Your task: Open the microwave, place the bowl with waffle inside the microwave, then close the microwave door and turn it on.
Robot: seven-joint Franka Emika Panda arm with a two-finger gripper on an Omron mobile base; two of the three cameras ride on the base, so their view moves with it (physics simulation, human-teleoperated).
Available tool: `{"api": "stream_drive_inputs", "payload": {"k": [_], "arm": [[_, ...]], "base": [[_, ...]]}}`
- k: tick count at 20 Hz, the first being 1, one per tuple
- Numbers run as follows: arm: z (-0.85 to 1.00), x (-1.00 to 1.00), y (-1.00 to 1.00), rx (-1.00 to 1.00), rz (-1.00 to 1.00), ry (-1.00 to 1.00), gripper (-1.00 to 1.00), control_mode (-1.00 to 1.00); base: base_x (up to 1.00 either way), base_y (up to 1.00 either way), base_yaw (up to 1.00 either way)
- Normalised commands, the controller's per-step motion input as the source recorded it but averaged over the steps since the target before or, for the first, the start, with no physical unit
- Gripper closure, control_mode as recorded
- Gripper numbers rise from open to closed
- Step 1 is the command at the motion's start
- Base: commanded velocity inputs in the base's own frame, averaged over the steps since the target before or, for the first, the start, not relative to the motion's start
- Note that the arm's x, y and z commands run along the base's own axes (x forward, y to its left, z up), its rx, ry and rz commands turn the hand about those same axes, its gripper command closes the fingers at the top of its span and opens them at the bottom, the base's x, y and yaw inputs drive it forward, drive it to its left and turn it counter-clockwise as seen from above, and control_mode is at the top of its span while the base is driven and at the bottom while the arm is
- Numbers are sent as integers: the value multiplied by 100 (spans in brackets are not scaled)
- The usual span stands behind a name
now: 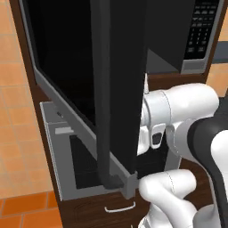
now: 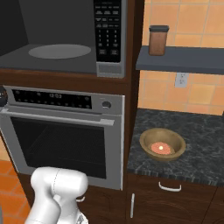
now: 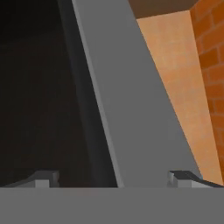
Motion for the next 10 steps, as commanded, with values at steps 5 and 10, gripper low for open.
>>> {"api": "stream_drive_inputs", "payload": {"k": [5, 10], "arm": [[0, -2, -19, -1, -3, 0, -100, -100], [0, 0, -88, -1, -11, 3, -100, -100]], "base": [[0, 0, 0], [0, 0, 0]]}}
